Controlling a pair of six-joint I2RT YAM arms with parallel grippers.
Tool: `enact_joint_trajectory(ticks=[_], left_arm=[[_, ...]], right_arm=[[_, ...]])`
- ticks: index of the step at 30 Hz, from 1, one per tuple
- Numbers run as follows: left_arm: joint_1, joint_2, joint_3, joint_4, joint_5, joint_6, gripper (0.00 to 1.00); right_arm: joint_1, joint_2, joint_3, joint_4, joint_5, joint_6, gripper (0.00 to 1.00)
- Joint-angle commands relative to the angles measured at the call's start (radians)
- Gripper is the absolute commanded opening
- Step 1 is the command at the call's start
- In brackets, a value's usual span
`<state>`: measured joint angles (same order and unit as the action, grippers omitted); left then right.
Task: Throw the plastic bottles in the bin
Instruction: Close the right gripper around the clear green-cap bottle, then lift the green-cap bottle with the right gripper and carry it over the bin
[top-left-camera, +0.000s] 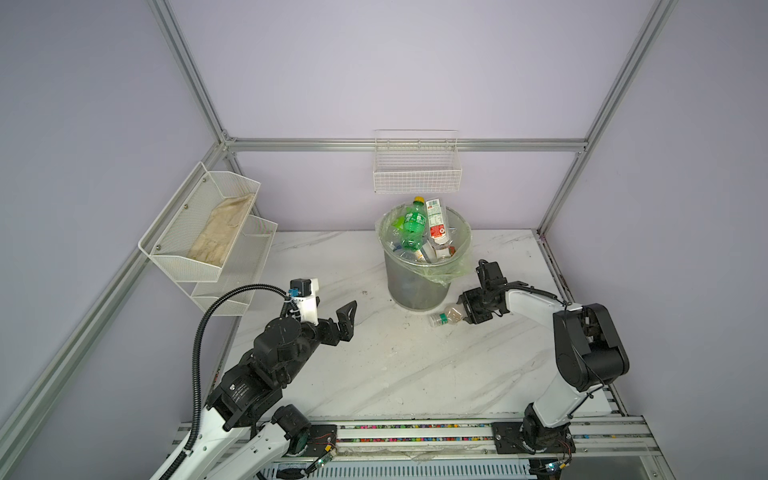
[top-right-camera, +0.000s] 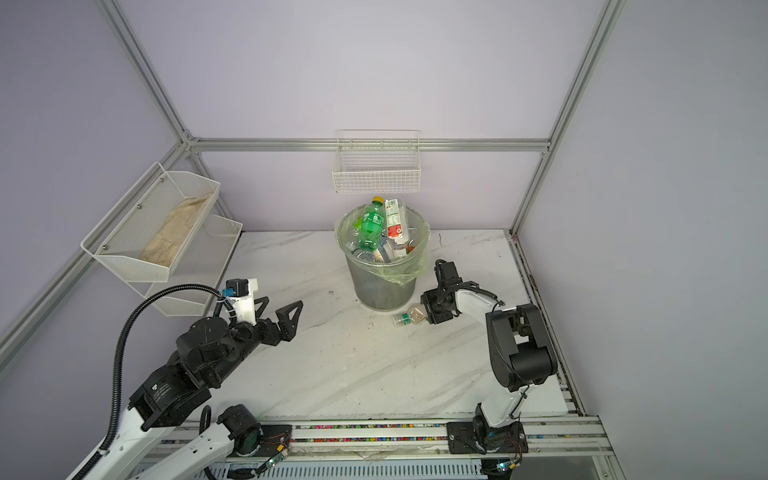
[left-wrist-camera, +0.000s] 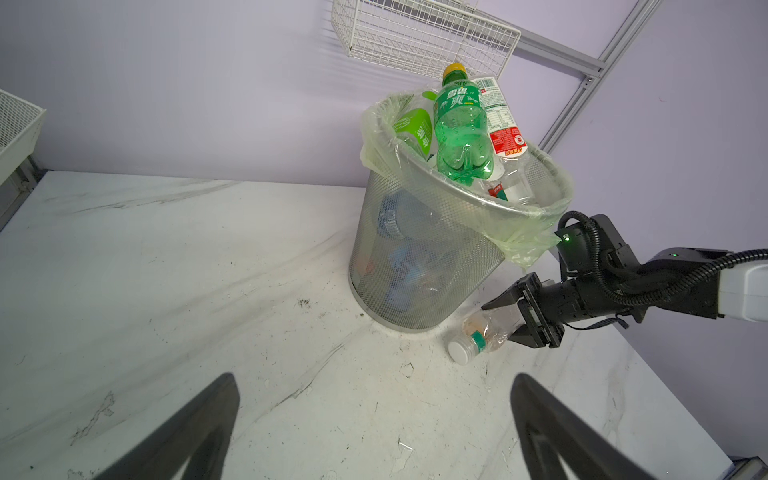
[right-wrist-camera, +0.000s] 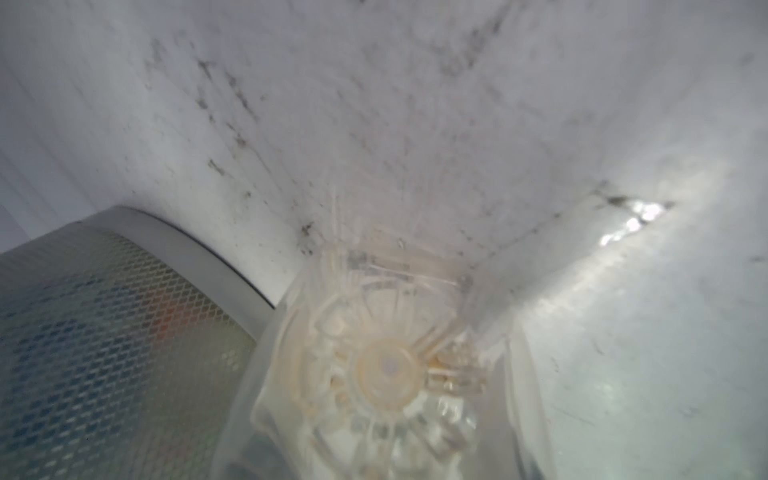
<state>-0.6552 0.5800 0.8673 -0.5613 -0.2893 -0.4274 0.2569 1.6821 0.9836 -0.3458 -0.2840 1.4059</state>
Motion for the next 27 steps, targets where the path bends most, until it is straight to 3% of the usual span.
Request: enact_joint_trajectory(ticks=[1,3,4,14,18,24,27], left_arm=[[-0.003,-0.011,-0.036,0.014,-0.013,-0.014,1.0],[-0.004,-0.015,-0.034,0.011,-0.013,-0.013,1.0],[-0.002,-0.016,-0.033,0.006,-0.013,-0.013,1.0],[-0.003,-0.032,-0.034,-0.011,-0.015,-0.016,1.0],[-0.002,-0.037,-0.033,-0.017,-0.013,-0.019,1.0],[-0.004,-0.054,-0.045,-0.031,-0.01,-0.031,1.0],[-0.003,-0.059,-0.055,-0.031,-0.005,-0.044,1.0]], right_arm=[[-0.005,-0.066,-0.039,-0.021,0.045,0.088,0.27],[-0.009,-0.12,-0.07,-0.03,0.073,0.123,0.04],[-0.011,-0.16,-0.09,-0.027,0.093,0.136,0.0],[-0.06,-0.508,-0.163,-0.045,0.23,0.157,0.0],[-0.064,-0.712,-0.184,-0.036,0.355,0.115,0.0],[-0.065,-0.971,-0.123,0.04,0.506,-0.213,0.0],[-0.065,-1.03,-0.104,0.205,0.41,-0.415,0.0]])
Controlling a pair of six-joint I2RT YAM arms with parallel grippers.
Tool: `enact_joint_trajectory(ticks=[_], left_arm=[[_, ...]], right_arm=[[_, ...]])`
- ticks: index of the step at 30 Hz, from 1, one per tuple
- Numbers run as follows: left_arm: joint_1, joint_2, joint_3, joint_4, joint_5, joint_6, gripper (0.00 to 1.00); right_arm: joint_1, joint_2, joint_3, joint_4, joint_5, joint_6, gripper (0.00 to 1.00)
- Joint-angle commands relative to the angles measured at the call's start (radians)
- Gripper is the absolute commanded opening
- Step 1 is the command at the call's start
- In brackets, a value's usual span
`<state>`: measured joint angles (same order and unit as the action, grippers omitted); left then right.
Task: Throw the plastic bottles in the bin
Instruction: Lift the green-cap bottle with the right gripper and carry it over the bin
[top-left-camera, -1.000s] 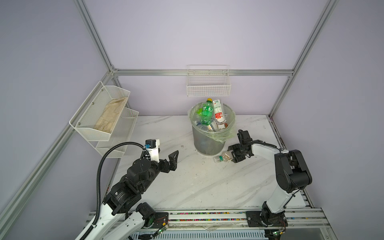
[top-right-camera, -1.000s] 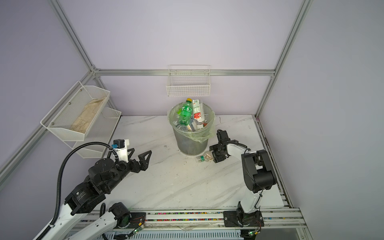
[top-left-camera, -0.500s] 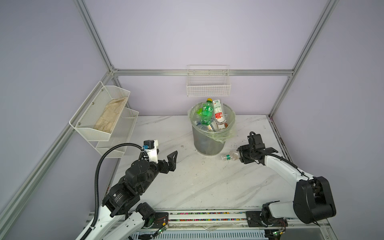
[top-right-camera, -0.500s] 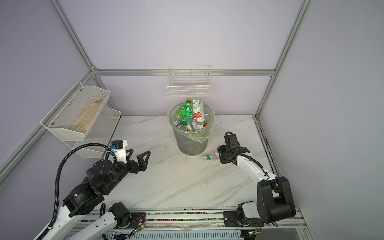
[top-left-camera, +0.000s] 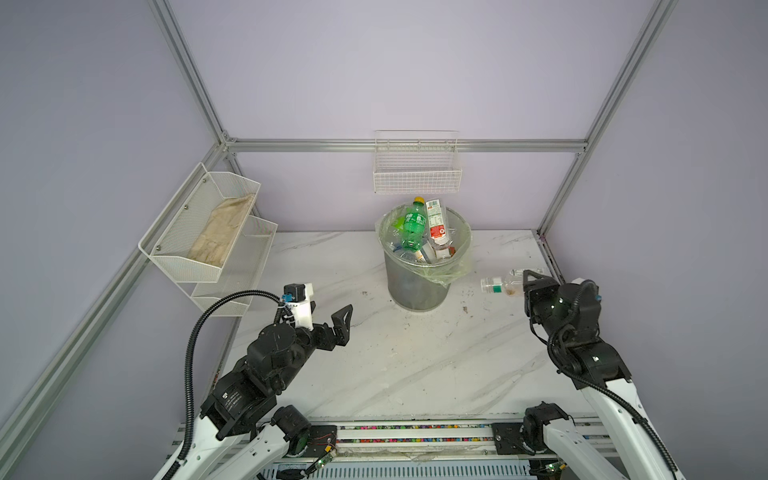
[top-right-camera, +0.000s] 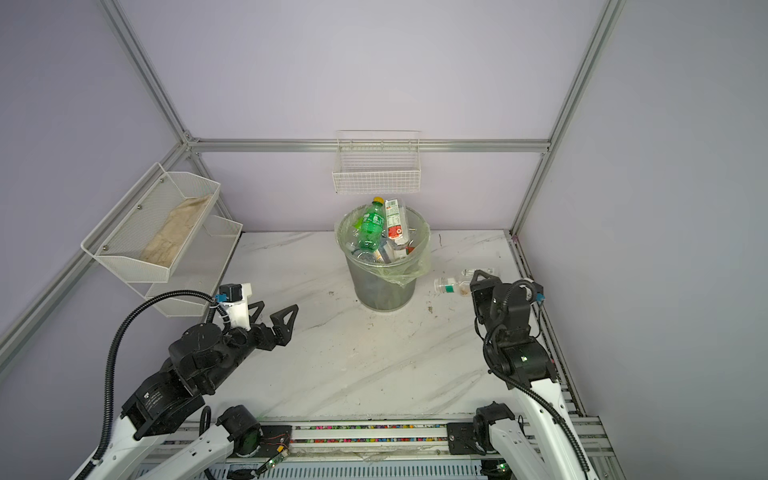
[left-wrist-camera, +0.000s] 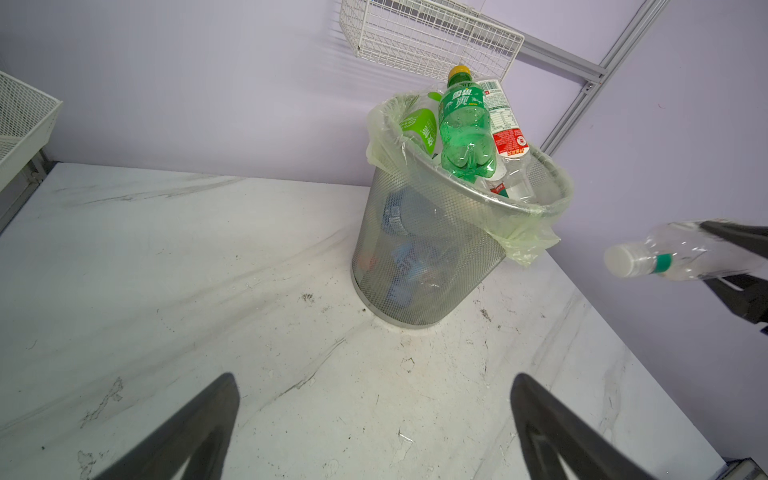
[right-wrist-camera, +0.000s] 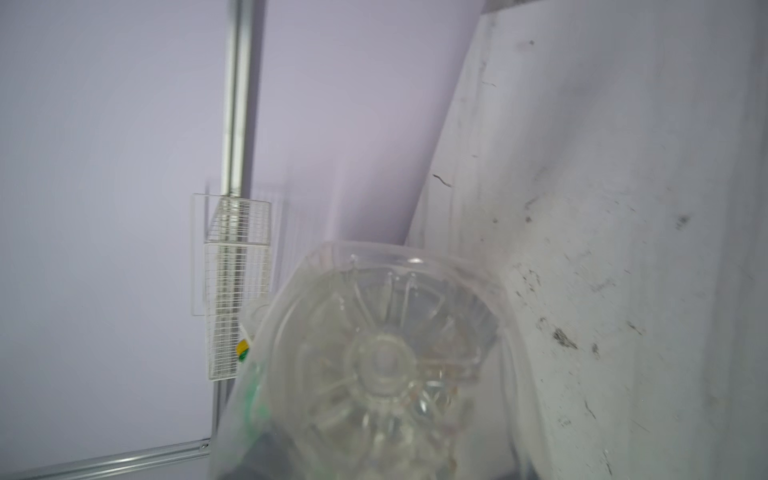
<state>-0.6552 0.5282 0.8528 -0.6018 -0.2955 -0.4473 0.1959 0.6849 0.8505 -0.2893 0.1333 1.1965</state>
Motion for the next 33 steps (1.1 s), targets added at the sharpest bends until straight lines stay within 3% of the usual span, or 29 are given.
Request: enact_joint_trajectory(ticks=[1,7,16,28,33], left_arm=[[-0.003,-0.009,-0.044,0.01,0.004,-0.027,1.0],[-0.003,-0.02,-0.056,0.005,0.013,-0.047,1.0],[-0.003,-0.034,-0.08,0.002,0.022,-0.071,1.0],[-0.005,-0.026,-0.07,0.002,0.026,-0.074,1.0],[-0.005,-0.02,-0.061,0.002,0.027,-0.077,1.0]], right_arm=[[-0.004,-0.029,0.05,0.18,-0.046,-0.253,0.0],[-0.004,0.109,0.22,0.219,-0.306,-0.465,0.0],[-0.004,0.18,0.342,0.212,-0.44,-0.578,0.0],[-0.001,0.311,0.486,0.151,-0.513,-0.673,0.0],[0.047,0.406,0.591,0.079,-0.45,-0.759,0.0]])
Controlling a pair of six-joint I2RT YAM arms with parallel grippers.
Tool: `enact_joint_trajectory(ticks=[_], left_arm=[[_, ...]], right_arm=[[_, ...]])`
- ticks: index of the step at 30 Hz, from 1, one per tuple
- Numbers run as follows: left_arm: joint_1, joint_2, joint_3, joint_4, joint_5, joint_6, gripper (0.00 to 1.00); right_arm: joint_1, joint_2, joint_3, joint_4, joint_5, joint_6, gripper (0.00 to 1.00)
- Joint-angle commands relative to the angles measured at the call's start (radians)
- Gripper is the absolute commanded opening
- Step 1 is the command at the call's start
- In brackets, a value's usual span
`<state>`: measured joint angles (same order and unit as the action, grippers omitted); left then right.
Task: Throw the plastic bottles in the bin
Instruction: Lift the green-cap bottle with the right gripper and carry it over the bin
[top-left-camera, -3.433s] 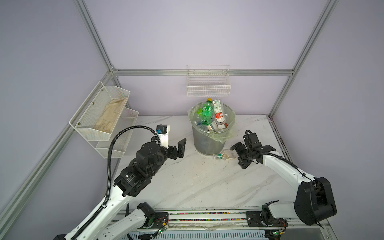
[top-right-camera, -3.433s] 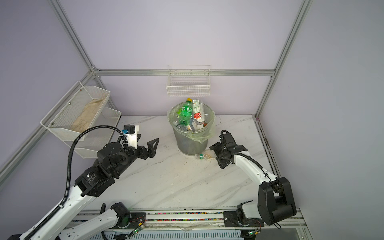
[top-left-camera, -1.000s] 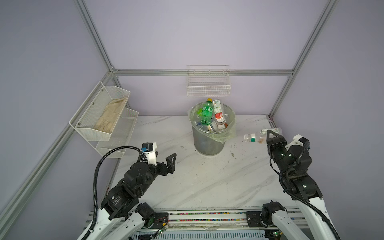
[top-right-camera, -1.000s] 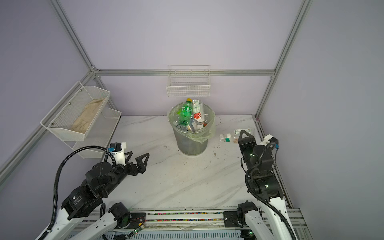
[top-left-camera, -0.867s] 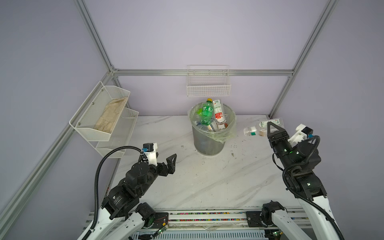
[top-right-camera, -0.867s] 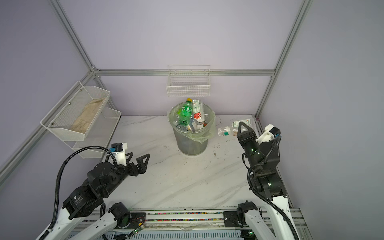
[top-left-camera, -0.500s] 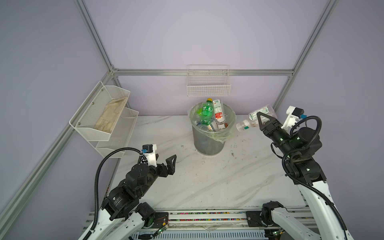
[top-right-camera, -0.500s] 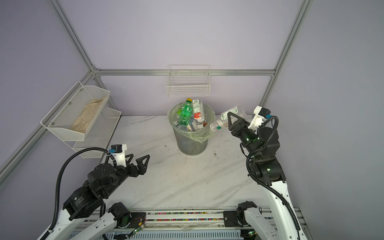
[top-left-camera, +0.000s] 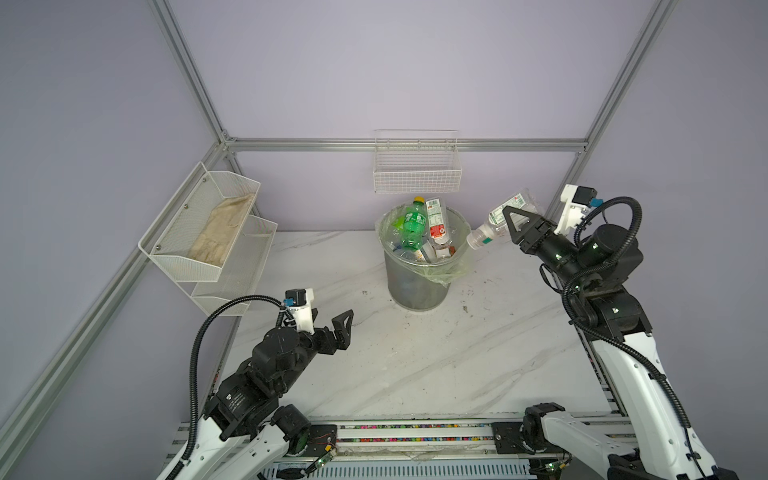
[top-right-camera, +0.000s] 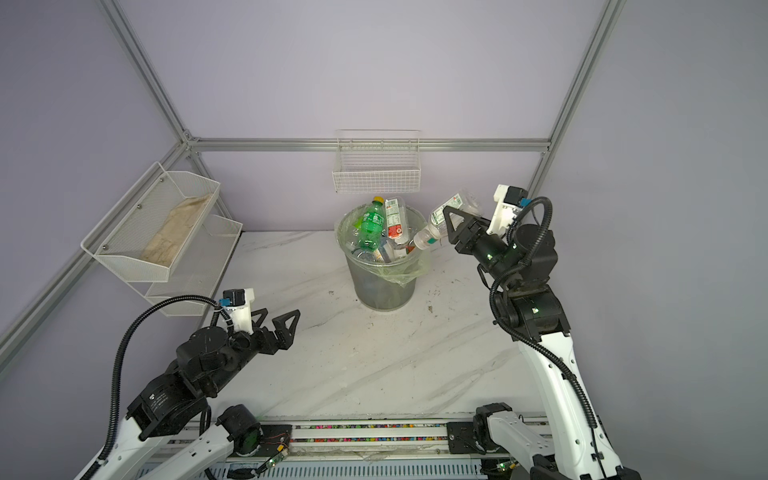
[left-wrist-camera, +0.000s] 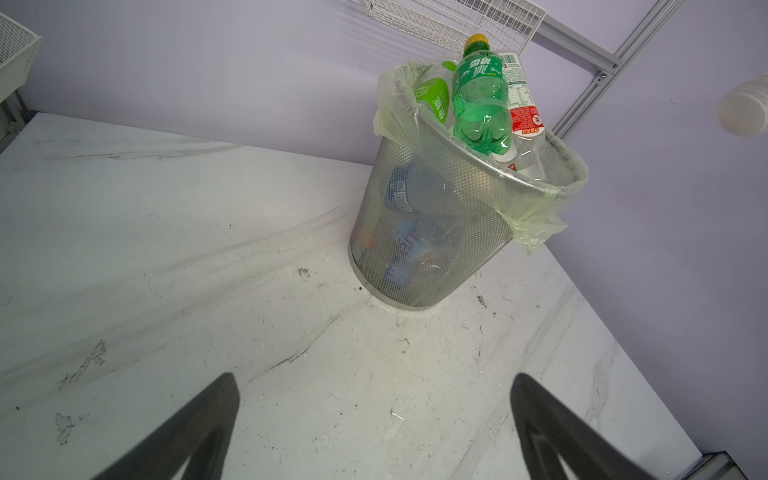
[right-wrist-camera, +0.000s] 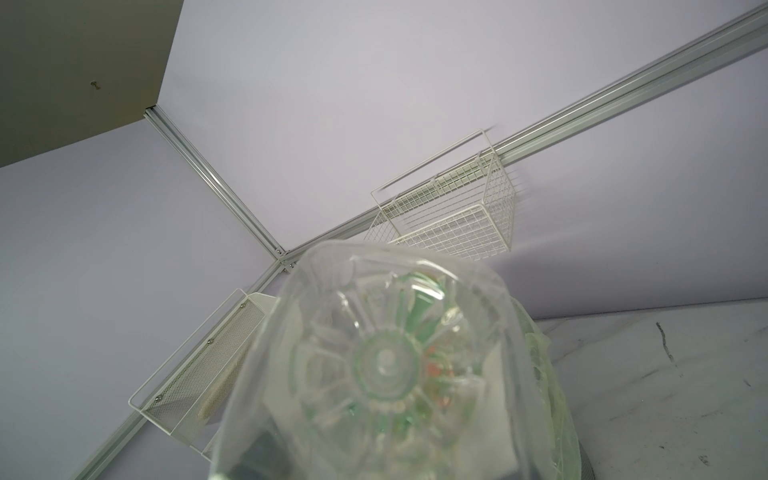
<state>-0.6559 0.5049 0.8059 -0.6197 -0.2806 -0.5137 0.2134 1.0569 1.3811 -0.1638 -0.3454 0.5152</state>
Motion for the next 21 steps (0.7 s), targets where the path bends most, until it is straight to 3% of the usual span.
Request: enact_joint_trajectory(ticks=[1,7,21], left_arm=[[-0.004,0.006,-0.012,0.02,0.013,-0.011,1.0],[-0.004,0.007,-0.01,0.02,0.014,-0.009,1.0],[-0.004,-0.045,-0.018,0.042,0.031,0.035,1.0]], right_arm=[[0.055,0.058,0.087,-0.07,0.064,-0.099,0.0],[0.191,0.135,0.128,-0.077,0.202,-0.132,0.0],[0.339,0.309,0.25,-0.133,0.349,-0.206,0.0]])
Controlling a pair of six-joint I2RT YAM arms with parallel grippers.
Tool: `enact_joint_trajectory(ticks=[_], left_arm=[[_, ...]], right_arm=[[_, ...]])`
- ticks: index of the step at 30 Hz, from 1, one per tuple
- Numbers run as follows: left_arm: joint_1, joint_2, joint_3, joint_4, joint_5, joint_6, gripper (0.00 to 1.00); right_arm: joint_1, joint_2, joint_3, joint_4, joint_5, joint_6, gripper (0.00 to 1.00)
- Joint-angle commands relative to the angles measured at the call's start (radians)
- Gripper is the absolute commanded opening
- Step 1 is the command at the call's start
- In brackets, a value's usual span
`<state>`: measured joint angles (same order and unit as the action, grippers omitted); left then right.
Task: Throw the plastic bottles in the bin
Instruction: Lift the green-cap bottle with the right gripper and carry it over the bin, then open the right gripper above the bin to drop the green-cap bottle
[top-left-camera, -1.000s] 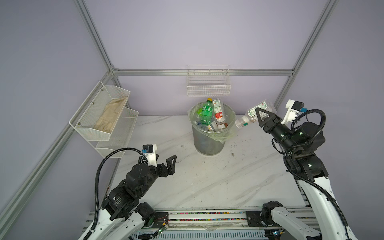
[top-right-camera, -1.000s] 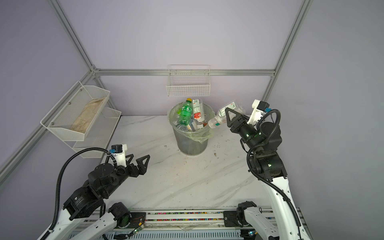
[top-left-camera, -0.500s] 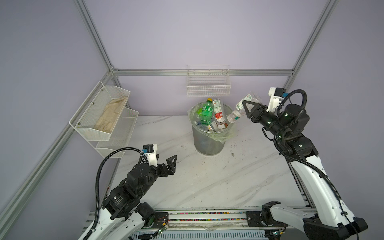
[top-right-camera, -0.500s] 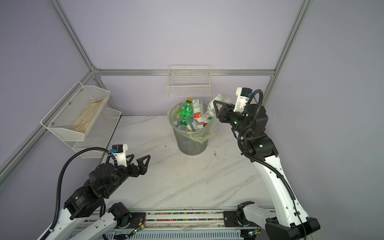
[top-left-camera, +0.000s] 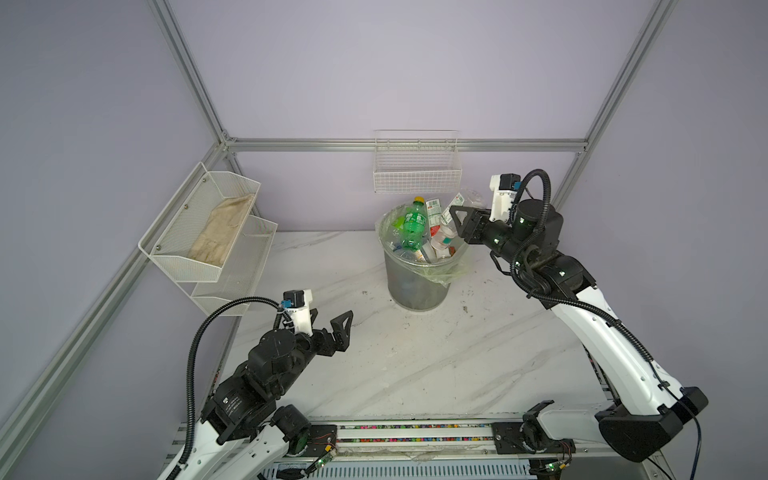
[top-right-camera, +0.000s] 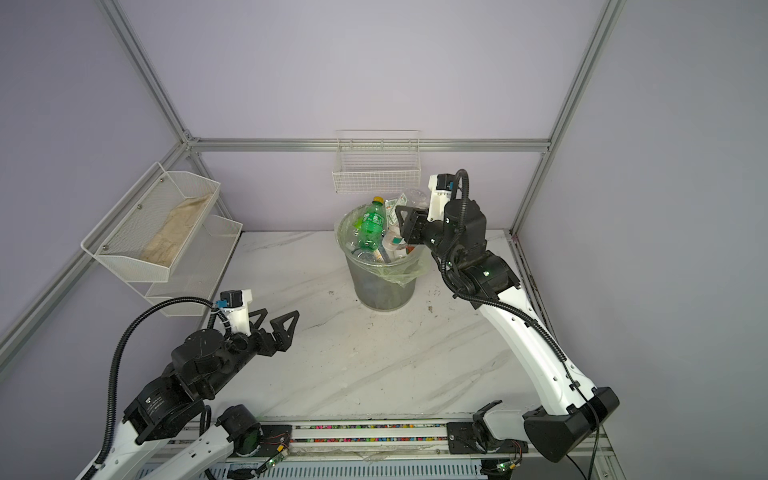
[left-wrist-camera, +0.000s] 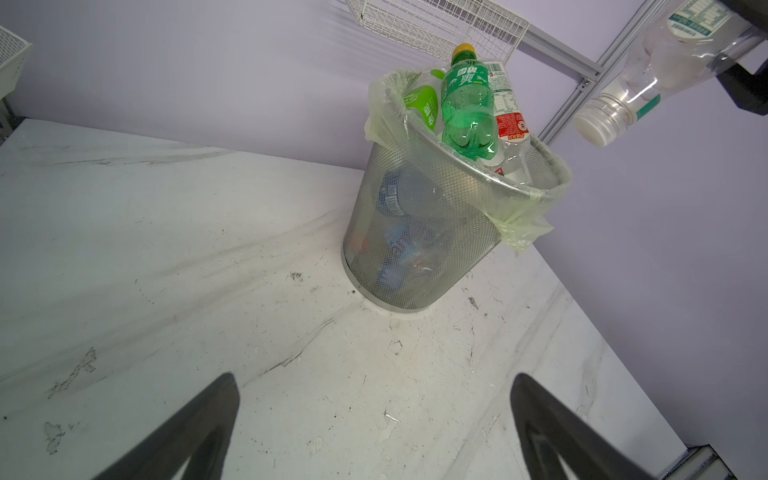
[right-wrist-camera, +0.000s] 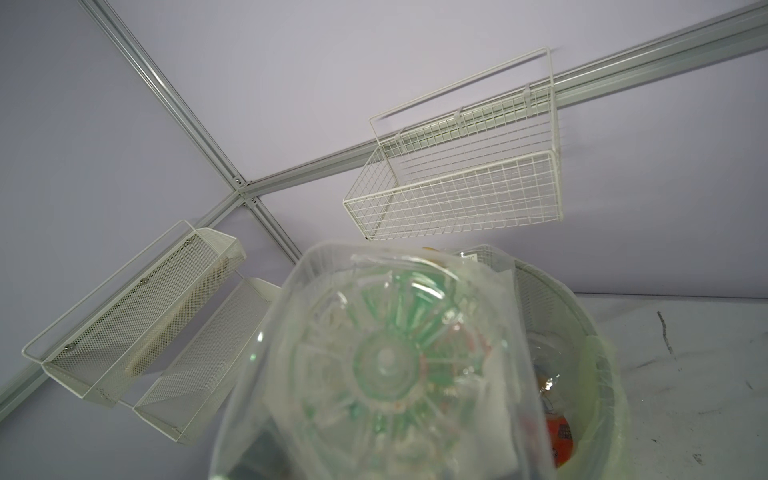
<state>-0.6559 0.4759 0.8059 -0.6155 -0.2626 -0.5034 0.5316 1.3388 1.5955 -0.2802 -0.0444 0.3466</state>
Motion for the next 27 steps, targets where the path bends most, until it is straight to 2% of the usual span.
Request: enact_joint_trajectory(ticks=[1,12,14,15,16,18,20,27], left_arm=[[-0.004,-0.018,-0.02,0.037,0.013,0.027,1.0],[-0.005,-0.028,-0.023,0.034,0.01,0.028,1.0],[-0.004,-0.03,-0.021,0.031,0.012,0.028,1.0],[-0.004,-0.032,-0.018,0.027,0.013,0.028,1.0],[-0.004,-0.034,-0.018,0.021,0.012,0.029,1.0],[-0.004,-0.042,-0.015,0.011,0.006,0.032,1.0],[-0.005,-0.049,-0.017,0.006,0.002,0.034,1.0],[-0.004,-0.03,-0.011,0.007,0.008,0.026,1.0]], right_arm=[[0.026,0.029,0.046,-0.02,0.058,-0.041,0.0],[0.074,0.269,0.208,-0.071,0.15,-0.103,0.0],[0.074,0.317,0.254,-0.124,0.15,-0.115,0.0],[0.076,0.328,0.273,-0.154,0.146,-0.119,0.17],[0.083,0.318,0.267,-0.154,0.15,-0.129,0.39],[0.112,0.241,0.191,-0.081,0.207,-0.144,0.97],[0.122,0.174,0.14,-0.033,0.243,-0.15,0.97],[0.127,0.108,0.173,-0.08,0.302,-0.15,0.97]])
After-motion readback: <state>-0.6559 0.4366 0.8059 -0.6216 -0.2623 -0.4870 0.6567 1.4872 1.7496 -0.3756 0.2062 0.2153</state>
